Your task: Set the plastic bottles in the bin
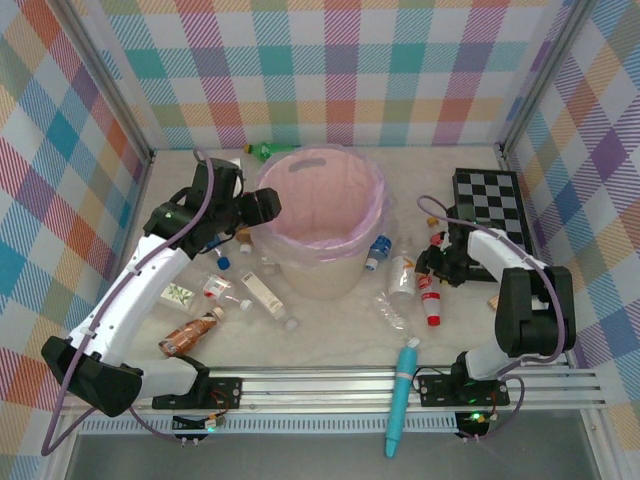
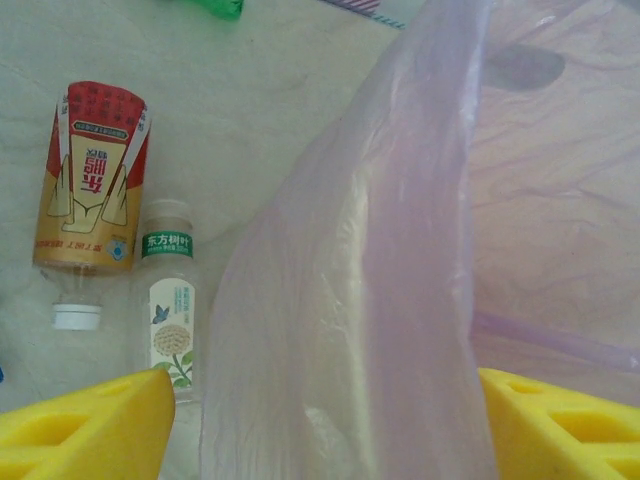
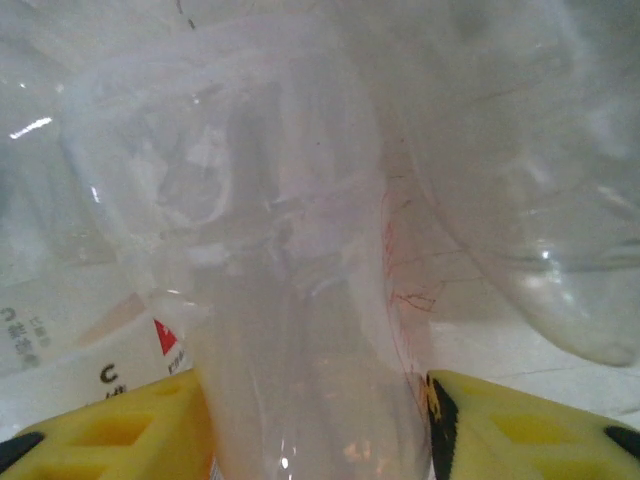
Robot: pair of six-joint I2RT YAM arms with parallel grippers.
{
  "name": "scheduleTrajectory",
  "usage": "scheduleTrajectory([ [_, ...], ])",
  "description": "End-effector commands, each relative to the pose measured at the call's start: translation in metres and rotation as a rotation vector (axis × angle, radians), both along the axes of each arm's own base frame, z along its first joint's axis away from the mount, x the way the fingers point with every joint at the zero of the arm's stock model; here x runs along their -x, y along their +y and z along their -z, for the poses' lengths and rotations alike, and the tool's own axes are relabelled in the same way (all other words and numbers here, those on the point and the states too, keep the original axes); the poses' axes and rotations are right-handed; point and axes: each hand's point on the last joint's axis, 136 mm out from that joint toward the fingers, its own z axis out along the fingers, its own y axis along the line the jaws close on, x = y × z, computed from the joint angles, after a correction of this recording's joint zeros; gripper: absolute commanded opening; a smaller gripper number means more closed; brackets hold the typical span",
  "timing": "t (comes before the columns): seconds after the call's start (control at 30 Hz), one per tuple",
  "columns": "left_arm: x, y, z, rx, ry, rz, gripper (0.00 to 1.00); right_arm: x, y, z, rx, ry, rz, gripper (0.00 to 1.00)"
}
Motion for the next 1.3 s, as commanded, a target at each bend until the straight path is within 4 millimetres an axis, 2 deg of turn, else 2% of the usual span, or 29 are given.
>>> scheduleTrajectory([
  [0.0,0.0,-0.007,0.004,0.033,-0.005,0.002,0.75,-0.007,-0.004,0.002,0.009,-0.01,0.013,0.49],
  [0.2,-0.001,-0.011,0.008,0.047,-0.005,0.014,0.74,-0.002,-0.009,-0.031,0.042,-0.052,-0.007,0.46],
  [0.37,-0.002,-0.013,0.012,0.031,0.001,0.034,0.74,-0.001,-0.004,-0.081,0.019,-0.138,-0.039,0.46],
  [0.47,-0.002,-0.012,0.013,0.02,-0.001,0.04,0.74,-0.008,0.01,-0.13,-0.058,-0.265,-0.086,0.46],
  [0.7,-0.003,-0.019,0.015,0.014,-0.008,0.086,0.77,-0.03,0.037,-0.266,-0.193,-0.543,-0.154,0.44],
  [0.77,-0.004,-0.021,0.015,0.009,-0.008,0.099,0.77,-0.038,0.05,-0.294,-0.218,-0.602,-0.199,0.43],
  [0.97,-0.006,-0.022,0.012,-0.006,-0.023,0.108,0.77,-0.062,0.111,-0.375,-0.289,-0.786,-0.363,0.43],
  [1.07,-0.007,-0.022,0.012,-0.011,-0.026,0.106,0.77,-0.061,0.156,-0.405,-0.364,-0.851,-0.468,0.43],
  [1.17,-0.008,-0.022,0.014,-0.019,-0.023,0.106,0.77,-0.056,0.205,-0.414,-0.431,-0.848,-0.583,0.43],
  [1.27,-0.009,-0.023,0.015,-0.021,-0.02,0.107,0.77,-0.054,0.244,-0.4,-0.449,-0.805,-0.667,0.43],
])
